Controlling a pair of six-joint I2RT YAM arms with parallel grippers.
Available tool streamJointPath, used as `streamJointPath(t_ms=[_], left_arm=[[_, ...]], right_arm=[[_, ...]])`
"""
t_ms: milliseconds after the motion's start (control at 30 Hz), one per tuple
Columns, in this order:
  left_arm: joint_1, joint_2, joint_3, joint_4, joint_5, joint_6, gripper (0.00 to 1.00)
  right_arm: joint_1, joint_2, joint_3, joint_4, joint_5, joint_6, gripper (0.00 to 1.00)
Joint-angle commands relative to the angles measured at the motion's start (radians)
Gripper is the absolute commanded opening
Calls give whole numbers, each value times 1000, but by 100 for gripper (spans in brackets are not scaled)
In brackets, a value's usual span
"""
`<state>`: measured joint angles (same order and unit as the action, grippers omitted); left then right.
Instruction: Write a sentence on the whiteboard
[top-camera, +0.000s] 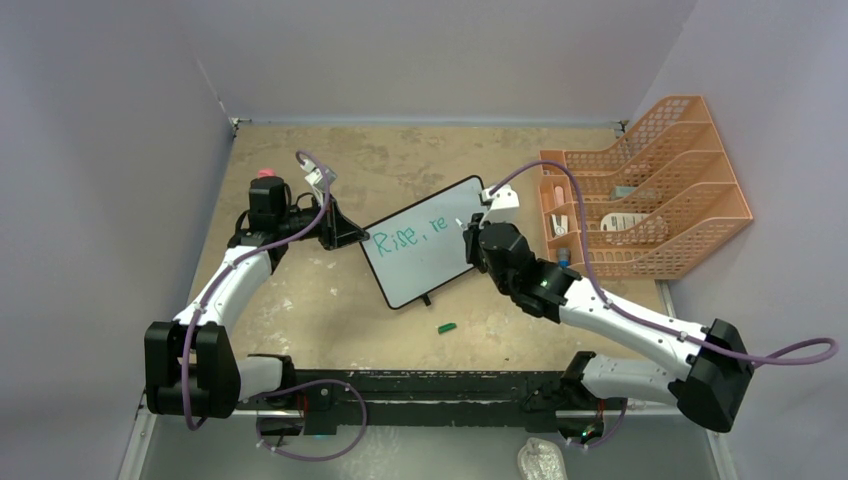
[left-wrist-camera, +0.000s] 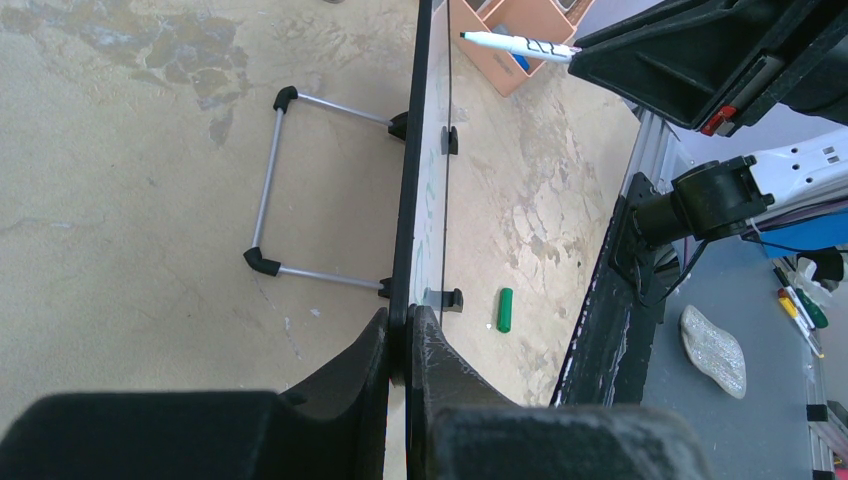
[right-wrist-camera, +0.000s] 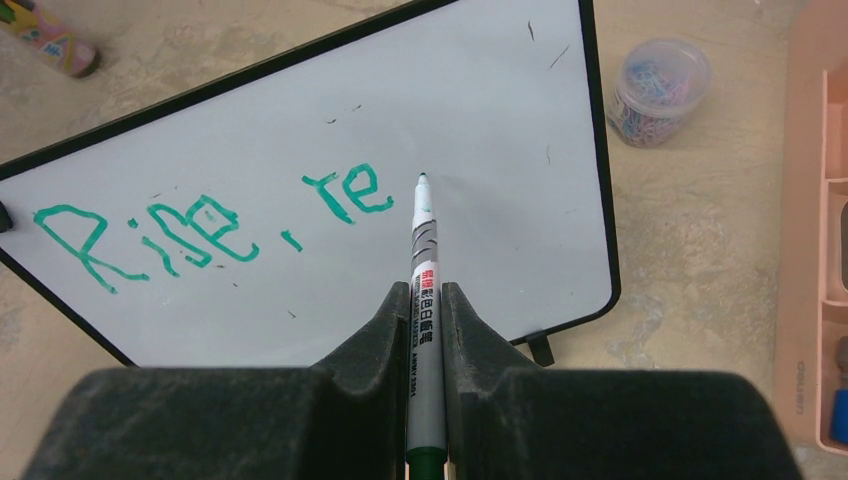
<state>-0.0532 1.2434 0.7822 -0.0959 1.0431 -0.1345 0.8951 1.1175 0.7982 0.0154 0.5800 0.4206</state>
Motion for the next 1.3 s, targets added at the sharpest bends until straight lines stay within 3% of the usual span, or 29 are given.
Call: streamJointPath(t_ms=[0,1267], left_arm=[[-1,8,29,-7,-30,45,0],[0,7,30,-7,-26,47,0]], right_arm=[[-9,5,11,72,-10,-27,0],[-21,70,50,124,-12,-57,0]])
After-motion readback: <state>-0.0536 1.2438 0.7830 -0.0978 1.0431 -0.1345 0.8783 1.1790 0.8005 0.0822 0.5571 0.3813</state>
